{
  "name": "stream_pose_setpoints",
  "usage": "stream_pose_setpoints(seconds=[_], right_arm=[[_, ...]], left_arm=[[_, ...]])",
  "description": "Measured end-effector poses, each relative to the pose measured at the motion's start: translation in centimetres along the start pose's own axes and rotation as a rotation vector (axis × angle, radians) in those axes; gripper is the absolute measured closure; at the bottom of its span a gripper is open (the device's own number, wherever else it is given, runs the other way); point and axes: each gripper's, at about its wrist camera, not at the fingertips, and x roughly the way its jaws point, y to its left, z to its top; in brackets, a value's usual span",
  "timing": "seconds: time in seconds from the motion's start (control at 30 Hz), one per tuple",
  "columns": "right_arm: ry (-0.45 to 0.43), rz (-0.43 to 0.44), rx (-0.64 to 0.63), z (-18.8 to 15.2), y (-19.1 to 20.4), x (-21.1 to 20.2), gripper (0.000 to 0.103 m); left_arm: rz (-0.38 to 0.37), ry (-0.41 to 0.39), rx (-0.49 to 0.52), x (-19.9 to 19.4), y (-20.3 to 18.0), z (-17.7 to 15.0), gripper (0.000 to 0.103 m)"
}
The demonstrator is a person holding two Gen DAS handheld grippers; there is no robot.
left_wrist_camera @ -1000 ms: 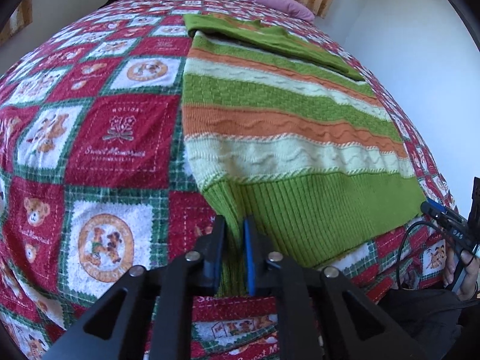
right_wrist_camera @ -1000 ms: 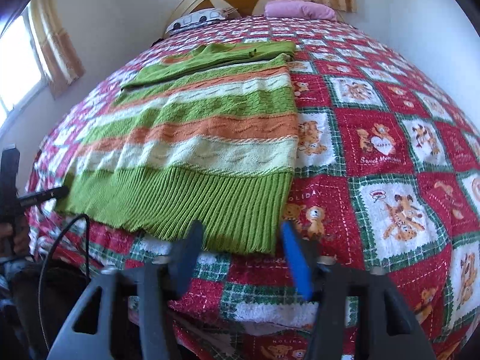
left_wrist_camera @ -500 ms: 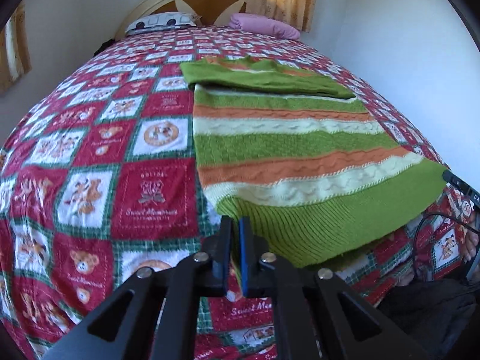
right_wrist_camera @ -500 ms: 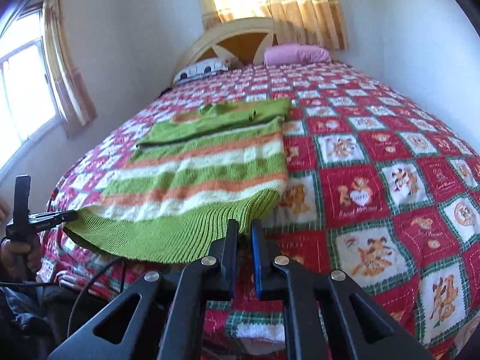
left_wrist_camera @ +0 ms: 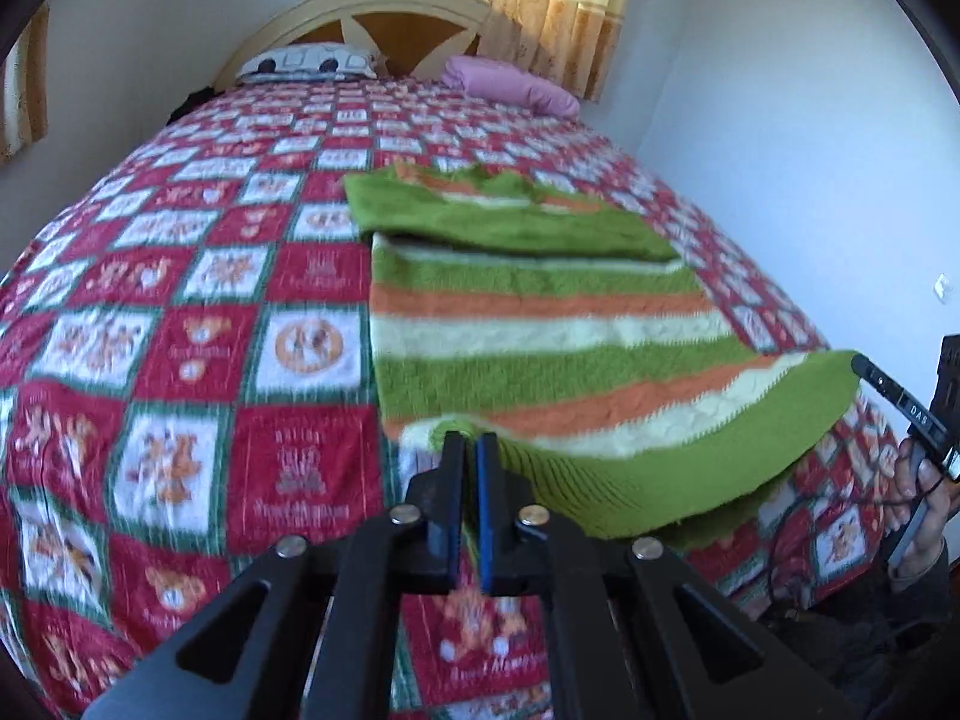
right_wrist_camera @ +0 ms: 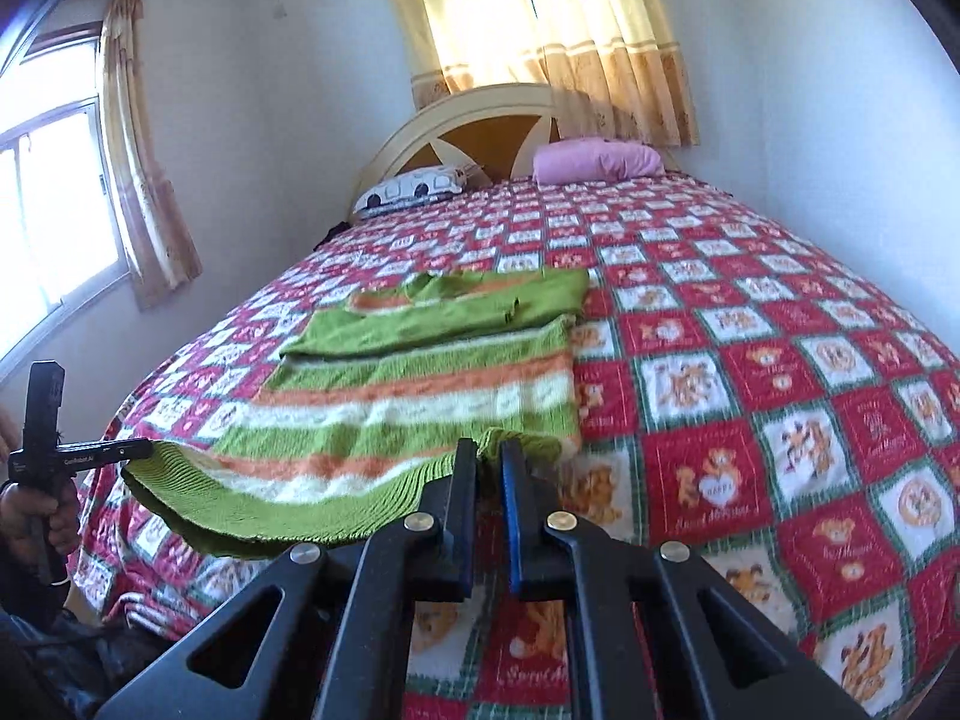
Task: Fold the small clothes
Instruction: 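Lift the hem with both tools and fold it over onto the collar half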
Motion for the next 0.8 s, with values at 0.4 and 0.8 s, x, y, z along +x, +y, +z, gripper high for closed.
stream_pose_setpoints(seconds=[0.4,0.8], right_arm=[[-0.111,0.002,-0.046,6.9,0.9,1.9,0.097],[-0.133,-0.022,-0.086,12.5,0.6,5.9,0.098]], left_arm=[[-0.019,-0.088,-0.079,1.1,2.3,6.3,0.099],[-0.08,-0.127,-0.153,3.8,3.9,13.5,0.1]])
